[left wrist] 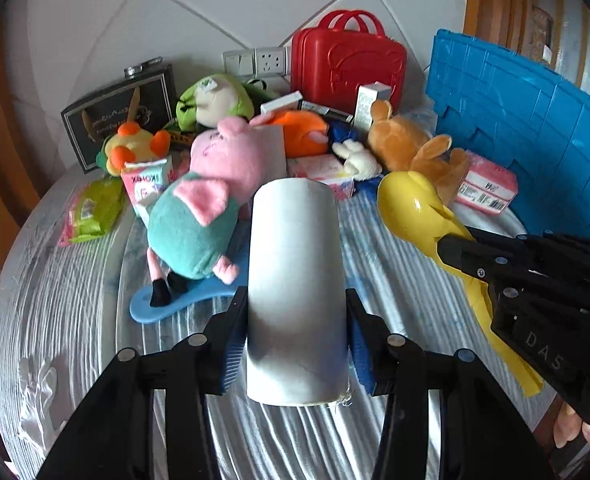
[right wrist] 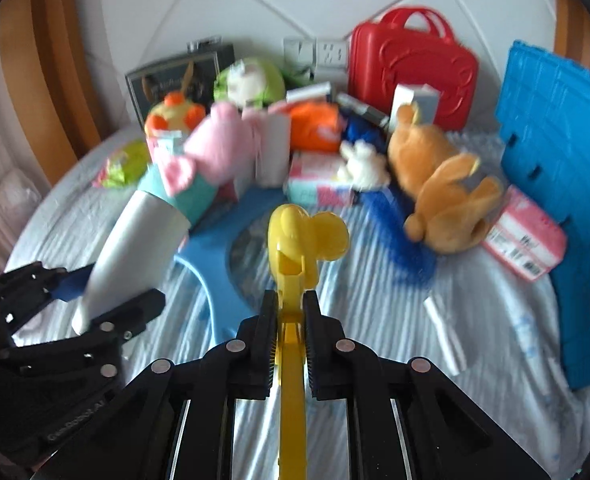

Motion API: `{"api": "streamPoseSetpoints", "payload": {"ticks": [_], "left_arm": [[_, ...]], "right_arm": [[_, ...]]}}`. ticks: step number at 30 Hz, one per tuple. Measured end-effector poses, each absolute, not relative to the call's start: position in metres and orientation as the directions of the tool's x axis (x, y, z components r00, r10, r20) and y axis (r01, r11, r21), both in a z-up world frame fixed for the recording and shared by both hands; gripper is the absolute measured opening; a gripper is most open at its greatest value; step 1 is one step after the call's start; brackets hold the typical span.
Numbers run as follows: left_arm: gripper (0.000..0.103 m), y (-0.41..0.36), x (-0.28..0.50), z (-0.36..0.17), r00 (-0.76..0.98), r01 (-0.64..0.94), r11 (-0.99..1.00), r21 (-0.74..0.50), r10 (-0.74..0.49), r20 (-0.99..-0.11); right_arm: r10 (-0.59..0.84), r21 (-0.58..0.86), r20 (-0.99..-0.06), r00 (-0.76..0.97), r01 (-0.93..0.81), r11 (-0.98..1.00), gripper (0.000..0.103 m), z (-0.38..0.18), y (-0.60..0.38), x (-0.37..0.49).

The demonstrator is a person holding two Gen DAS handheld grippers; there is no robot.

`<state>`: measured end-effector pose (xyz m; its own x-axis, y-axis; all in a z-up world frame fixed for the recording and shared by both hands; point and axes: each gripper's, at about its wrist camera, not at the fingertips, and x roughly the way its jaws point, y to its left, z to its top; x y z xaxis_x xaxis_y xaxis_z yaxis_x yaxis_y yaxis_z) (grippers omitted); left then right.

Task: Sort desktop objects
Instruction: 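Carry the paper roll and yellow clamp over the blue crate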

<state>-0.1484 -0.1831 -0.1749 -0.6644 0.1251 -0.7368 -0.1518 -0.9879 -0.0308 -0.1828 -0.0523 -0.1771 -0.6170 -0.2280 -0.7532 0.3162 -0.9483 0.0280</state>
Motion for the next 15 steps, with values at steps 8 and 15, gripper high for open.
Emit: {"api": "streamPoseSetpoints", "payload": {"ticks": [8,15], "left_arm": [[0.045,-0.133,-0.142,-0.091,-0.764,-0.24,-0.97,-0.045,0.217,-0.608],[0.045,-0.044,-0.145,-0.032,-0.832,-0.282,-0.959,-0.022,0.256,-0.493]], "right_arm": [[-0.176,-0.026,-0.626,-0.76,0.246,-0.969,0.012,-0.08,-0.013,-0.158],[-0.131,-0.045,-0.485,-0.865,0.174,-0.984,0.012,-0.01,0.066,-0.141]]}}
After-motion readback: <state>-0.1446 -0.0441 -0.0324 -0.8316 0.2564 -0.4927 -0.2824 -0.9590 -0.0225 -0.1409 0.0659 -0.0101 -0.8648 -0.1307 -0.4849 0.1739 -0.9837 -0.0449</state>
